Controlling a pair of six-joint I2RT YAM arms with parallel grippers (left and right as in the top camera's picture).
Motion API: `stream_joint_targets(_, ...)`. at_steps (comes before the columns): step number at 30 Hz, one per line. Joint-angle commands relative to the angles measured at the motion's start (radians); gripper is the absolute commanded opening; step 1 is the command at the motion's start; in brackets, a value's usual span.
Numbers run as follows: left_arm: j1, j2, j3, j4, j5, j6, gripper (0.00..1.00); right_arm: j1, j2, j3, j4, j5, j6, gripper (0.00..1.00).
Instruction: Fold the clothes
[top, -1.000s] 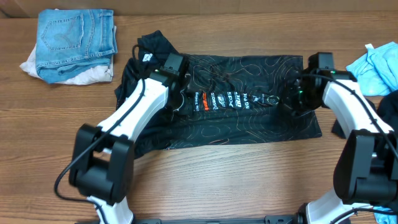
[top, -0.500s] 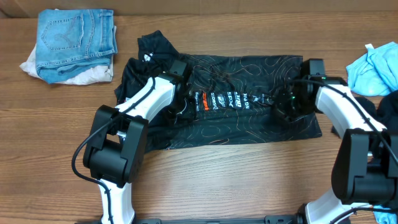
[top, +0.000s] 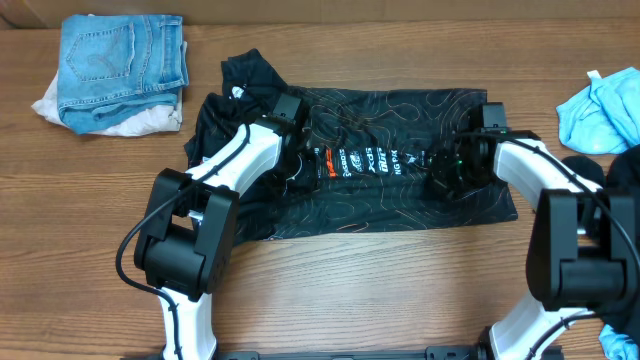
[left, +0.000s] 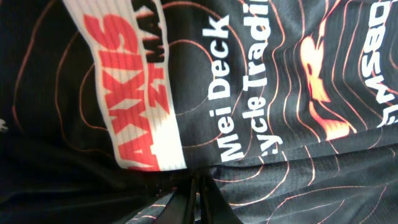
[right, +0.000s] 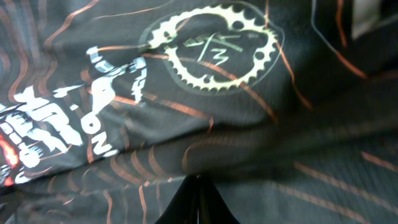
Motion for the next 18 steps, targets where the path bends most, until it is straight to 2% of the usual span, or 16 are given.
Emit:
stream_joint_targets(1,0.001,0.035,0.012,0.016,-0.003,-0.01,0.08,0.003,0.038,-0.006,0.022,0.008,0.012,0.04)
stream_joint_targets(5,0.001,0.035,0.012,0.017,-0.005,-0.01,0.07,0.003,0.068,-0.006,0.054,0.03,0.016,0.04)
stream_joint_targets(9,0.001,0.035,0.012,0.008,-0.041,-0.005,0.08,-0.003,0.071,-0.006,0.073,0.131,0.034,0.04)
stream_joint_targets(18,0.003,0.035,0.012,-0.047,-0.258,-0.006,0.1,-0.112,0.071,-0.006,0.09,0.208,0.011,0.05)
